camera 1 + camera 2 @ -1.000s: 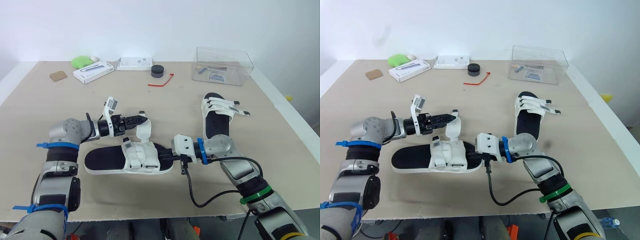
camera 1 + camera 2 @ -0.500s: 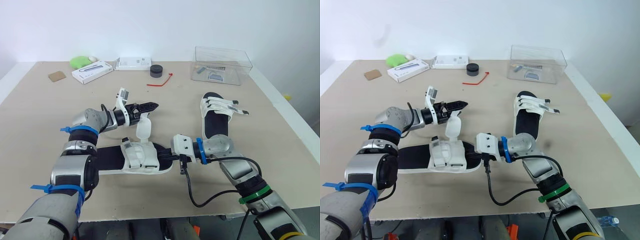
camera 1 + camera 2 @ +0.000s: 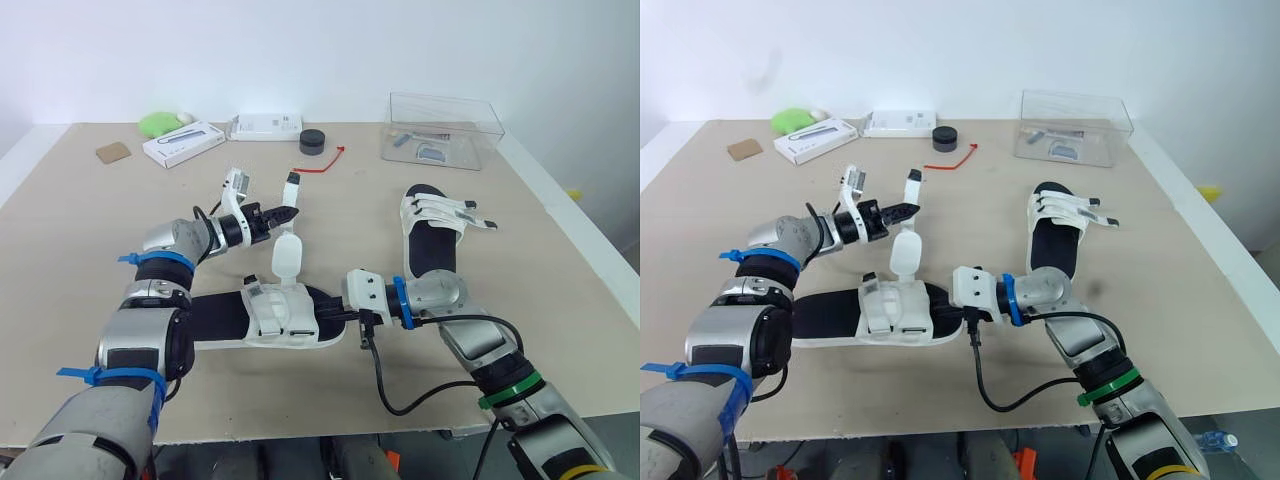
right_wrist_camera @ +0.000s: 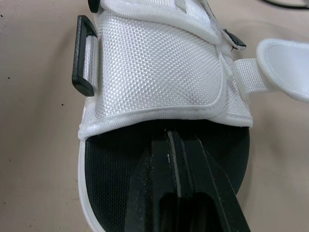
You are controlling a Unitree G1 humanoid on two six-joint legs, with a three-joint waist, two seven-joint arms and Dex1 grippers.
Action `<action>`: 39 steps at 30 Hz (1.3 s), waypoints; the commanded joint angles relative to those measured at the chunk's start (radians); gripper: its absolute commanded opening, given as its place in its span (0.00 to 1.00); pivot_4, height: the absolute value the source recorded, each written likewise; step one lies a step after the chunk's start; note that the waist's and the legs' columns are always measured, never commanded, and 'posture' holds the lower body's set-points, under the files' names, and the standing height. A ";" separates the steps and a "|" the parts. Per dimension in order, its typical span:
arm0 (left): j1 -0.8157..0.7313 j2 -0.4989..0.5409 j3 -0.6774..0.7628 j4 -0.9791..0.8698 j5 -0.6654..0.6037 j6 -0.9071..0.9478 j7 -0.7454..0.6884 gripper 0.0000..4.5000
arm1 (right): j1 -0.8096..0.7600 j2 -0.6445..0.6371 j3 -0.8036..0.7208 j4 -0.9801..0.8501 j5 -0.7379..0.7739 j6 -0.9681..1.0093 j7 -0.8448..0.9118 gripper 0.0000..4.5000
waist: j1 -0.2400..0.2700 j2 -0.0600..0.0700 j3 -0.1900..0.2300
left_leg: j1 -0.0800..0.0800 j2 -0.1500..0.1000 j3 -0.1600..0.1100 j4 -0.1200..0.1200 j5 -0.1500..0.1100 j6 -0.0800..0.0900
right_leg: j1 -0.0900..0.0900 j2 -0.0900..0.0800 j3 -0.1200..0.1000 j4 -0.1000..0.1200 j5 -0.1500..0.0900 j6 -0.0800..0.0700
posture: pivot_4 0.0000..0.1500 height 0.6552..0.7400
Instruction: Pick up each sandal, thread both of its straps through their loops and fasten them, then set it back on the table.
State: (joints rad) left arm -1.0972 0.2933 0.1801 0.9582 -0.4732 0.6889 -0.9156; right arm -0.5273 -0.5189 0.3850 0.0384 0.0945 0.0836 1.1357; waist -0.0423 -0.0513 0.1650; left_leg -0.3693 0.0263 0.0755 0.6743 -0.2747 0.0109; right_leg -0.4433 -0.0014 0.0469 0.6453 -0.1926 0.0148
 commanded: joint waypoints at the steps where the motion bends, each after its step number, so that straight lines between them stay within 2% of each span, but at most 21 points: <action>1: 0.023 0.008 -0.037 -0.133 0.028 -0.079 -0.057 0.02 | 0.008 -0.014 0.010 0.022 -0.041 0.012 -0.006 0.00 | -0.001 0.000 0.000 | 0.000 0.000 0.000 0.000 0.000 0.000 | 0.000 0.000 0.000 0.000 0.000 0.000 | 1.00 1.00; 4: 0.166 0.037 -0.145 -0.477 0.093 -0.241 -0.125 0.02 | 0.019 -0.023 0.009 0.011 -0.040 0.014 -0.006 0.00 | -0.004 0.000 0.000 | 0.000 0.000 0.001 -0.001 0.000 0.000 | 0.000 0.000 0.001 0.000 0.000 0.000 | 1.00 1.00; 7: 0.282 0.075 -0.212 -0.703 0.150 -0.364 -0.147 0.02 | 0.024 -0.028 0.007 0.005 -0.038 0.016 -0.008 0.00 | -0.002 0.000 0.000 | 0.000 0.000 0.000 -0.001 -0.001 -0.002 | -0.001 -0.002 0.004 0.000 0.002 -0.006 | 1.00 1.00; 9: 0.381 0.159 -0.311 -0.827 0.270 -0.600 -0.226 0.02 | 0.027 -0.032 0.006 0.003 -0.038 0.016 -0.007 0.00 | -0.003 0.000 0.000 | 0.000 0.000 0.000 -0.001 -0.001 -0.002 | -0.001 -0.003 0.004 0.000 0.002 -0.006 | 1.00 1.00; 11: 0.447 0.218 -0.352 -0.903 0.314 -0.771 -0.283 0.02 | 0.029 -0.035 0.007 0.003 -0.040 0.013 -0.006 0.00 | -0.001 0.001 -0.001 | 0.001 0.000 0.001 -0.002 -0.002 -0.002 | 0.000 -0.005 0.005 0.000 0.002 -0.006 | 1.00 1.00; 15: 0.490 0.281 -0.375 -0.930 0.352 -1.002 -0.325 0.02 | 0.027 -0.035 0.010 0.006 -0.039 0.012 -0.006 0.00 | 0.006 0.001 -0.001 | 0.001 0.000 0.001 0.000 -0.001 0.000 | 0.000 -0.004 0.002 -0.001 0.000 -0.004 | 1.00 1.00; 18: 0.487 0.319 -0.393 -0.884 0.396 -1.246 -0.349 0.02 | 0.022 -0.032 0.012 0.013 -0.040 0.010 -0.006 0.00 | 0.012 0.001 -0.001 | 0.001 0.000 0.002 0.000 0.000 0.001 | 0.000 -0.003 0.002 -0.001 -0.001 -0.002 | 1.00 1.00; 21: 0.458 0.333 -0.429 -0.832 0.443 -1.489 -0.349 0.02 | 0.012 -0.023 0.018 0.031 -0.046 0.004 -0.009 0.00 | 0.013 0.001 -0.001 | 0.001 0.000 0.002 0.000 0.000 0.002 | 0.001 -0.003 0.002 -0.001 0.000 0.000 | 1.00 1.00; 24: 0.433 0.334 -0.449 -0.780 0.457 -1.620 -0.325 0.02 | 0.007 -0.019 0.020 0.036 -0.047 0.003 -0.010 0.00 | 0.013 0.001 -0.001 | 0.001 0.000 0.003 0.000 0.000 0.002 | 0.000 -0.003 0.002 -0.001 0.000 -0.001 | 1.00 1.00; 26: 0.422 0.334 -0.457 -0.757 0.469 -1.632 -0.305 0.02 | 0.005 -0.016 0.020 0.036 -0.046 0.004 -0.009 0.00 | 0.012 0.001 -0.001 | 0.001 0.001 0.003 0.000 0.000 0.002 | 0.000 -0.003 0.002 -0.001 0.001 0.000 | 1.00 1.00; 27: 0.423 0.334 -0.463 -0.758 0.458 -1.616 -0.301 0.14 | 0.004 -0.016 0.021 0.037 -0.047 0.003 -0.008 0.00 | 0.012 0.001 -0.001 | 0.001 0.001 0.003 0.000 0.001 0.002 | 0.001 -0.003 0.002 -0.001 0.001 -0.001 | 1.00 1.00; 28: 0.424 0.335 -0.468 -0.761 0.449 -1.602 -0.298 0.18 | 0.004 -0.016 0.021 0.038 -0.047 0.002 -0.008 0.00 | 0.012 0.001 -0.001 | 0.002 0.001 0.003 0.000 0.001 0.002 | 0.000 -0.002 0.002 -0.001 0.001 -0.001 | 1.00 1.00; 30: 0.434 0.342 -0.477 -0.793 0.403 -1.543 -0.306 0.39 | 0.005 -0.016 0.021 0.039 -0.048 0.001 -0.007 0.00 | 0.012 0.001 -0.001 | 0.002 0.002 0.003 0.000 0.001 0.003 | 0.000 0.000 0.002 -0.001 0.001 0.000 | 1.00 1.00; 34: 0.465 0.409 -0.459 -0.918 0.268 -1.262 -0.348 0.81 | 0.008 -0.020 0.020 0.038 -0.046 0.002 -0.004 0.00 | 0.010 0.001 -0.001 | 0.001 0.002 0.003 0.000 0.001 0.003 | 0.000 0.001 0.002 -0.001 0.001 0.000 | 1.00 1.00; 39: 0.528 0.522 -0.398 -1.068 0.124 -0.861 -0.349 0.81 | 0.008 -0.019 0.021 0.041 -0.045 0.001 -0.002 0.00 | 0.009 0.001 0.000 | 0.001 0.003 0.002 -0.001 0.001 0.003 | 0.000 0.001 0.001 -0.001 0.000 0.000 | 1.00 1.00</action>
State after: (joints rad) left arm -0.5714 0.7949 -0.2571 -0.0537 -0.2941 -0.2797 -1.2691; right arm -0.5297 -0.5248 0.3896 0.0470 0.0929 0.0688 1.1331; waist -0.0335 -0.0498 0.1646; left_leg -0.3678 0.0293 0.0777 0.6738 -0.2740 0.0138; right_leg -0.4434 0.0001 0.0472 0.6447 -0.1925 0.0142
